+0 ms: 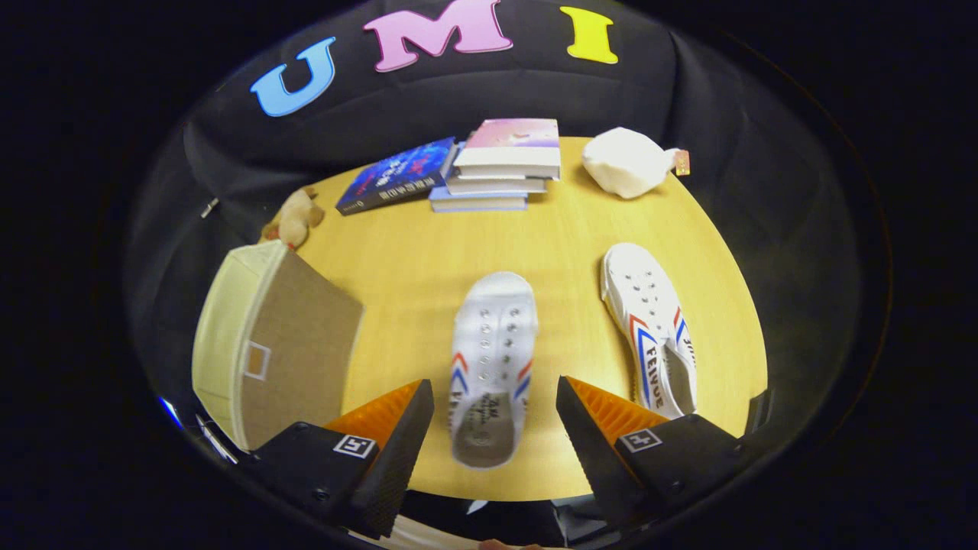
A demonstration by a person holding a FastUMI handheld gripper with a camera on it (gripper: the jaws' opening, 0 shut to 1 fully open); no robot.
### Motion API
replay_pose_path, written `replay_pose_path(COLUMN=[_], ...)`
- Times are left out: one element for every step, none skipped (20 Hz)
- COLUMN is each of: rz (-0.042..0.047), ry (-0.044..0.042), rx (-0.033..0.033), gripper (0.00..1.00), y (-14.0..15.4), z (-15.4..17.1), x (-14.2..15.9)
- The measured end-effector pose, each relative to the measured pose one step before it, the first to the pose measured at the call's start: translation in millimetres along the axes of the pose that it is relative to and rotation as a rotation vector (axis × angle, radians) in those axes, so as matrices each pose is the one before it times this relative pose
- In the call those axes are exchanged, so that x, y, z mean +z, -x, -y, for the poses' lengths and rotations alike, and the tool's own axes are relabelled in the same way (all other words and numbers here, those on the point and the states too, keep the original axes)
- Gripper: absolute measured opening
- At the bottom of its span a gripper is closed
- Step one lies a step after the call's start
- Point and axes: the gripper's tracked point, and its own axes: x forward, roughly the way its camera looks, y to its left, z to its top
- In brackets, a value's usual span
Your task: Open the storage box then place both shoes into the box .Put the left shoe in first, then the right shoe, with the right side of both shoes facing outward in a uniform manner.
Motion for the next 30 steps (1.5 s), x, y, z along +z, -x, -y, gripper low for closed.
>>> replay_pose_path(rz=[-0.01867, -0.01411, -0.01434, -0.01417, -0.01568, -0.01631, -0.02147, -0.01042, -0.00623, 0.00694, 0.01232, -0.01608, -0.00453, 0.00015, -0.00117, 0.01568, -0.00161, -0.00088, 0.00165, -0.00029, -0.00291, 0.00824, 0.00281, 0.00831, 0.00707, 0.00469, 0.01196, 0.01882, 0.01621, 0.01478], ry=[0.01865, 0.02151, 0.02192, 0.02258, 0.02386, 0.02251, 0.01707, 0.00812, -0.00116, -0.01424, -0.00837, -0.00102, -0.00325, -0.00619, -0.01217, -0.01444, -0.01959, -0.03697, -0.04984, -0.04666, -0.02362, -0.01281, -0.00357, -0.0044, -0.01376, -0.02053, -0.02645, -0.02201, -0.02005, -0.01656], rx=[-0.01279, -0.0084, -0.00024, 0.0063, 0.00844, 0.01654, 0.01303, 0.01766, 0.02509, 0.03188, 0.01957, 0.02381, 0.03376, 0.02432, 0.02415, 0.00204, 0.00463, 0.00215, 0.00378, 0.00579, 0.00643, -0.00576, -0.00354, -0.00335, -0.00392, -0.00605, -0.0054, -0.00486, -0.00745, -0.00845], gripper=[0.99, 0.99, 0.99, 0.99, 0.99, 0.99, 0.99, 0.97, 0.95, 0.88, 0.79, 0.69, 0.66, 0.54, 0.41, 0.29, 0.28, 0.22, 0.16, 0.11, 0.08, 0.08, 0.05, 0.05, 0.05, 0.05, 0.05, 0.05, 0.05, 0.05], y=[-9.92, -8.34, -8.12, -8.38, -8.27, -8.36, -7.21, -5.5, -4.77, -2.35, -2.43, -3.6, 0.18, -1.76, 0.17, 0.45, 0.51, 0.85, 0.07, 0.5, -0.46, 0.58, 2.34, 2.0, 1.95, 5.21, 5.32, 7.74, 8.83, 9.37], z=[10.22, 7.33, 4.9, 1.79, 0.95, -1.2, 0.37, -1.26, -2.48, -5.24, -0.98, -3.67, -4.31, -4.28, -4.19, 0.59, -0.78, 1.7, -0.56, 1.48, -0.11, 1.65, -1.86, -2.4, -3.75, -3.24, -4.12, -4.95, -5.74, -6.17], x=[-6.01, -4.95, -4.42, -3.97, -4.09, -2.96, -3.96, -1.34, 0.82, 2.98, 5.41, -2.23, 0.56, -0.41, -1.95, 1.12, -1.28, 0.67, -0.42, 0.64, 0.22, 0.49, 1.74, 0.94, -0.1, 0.52, 0.57, 2.27, 2.7, 2.36])
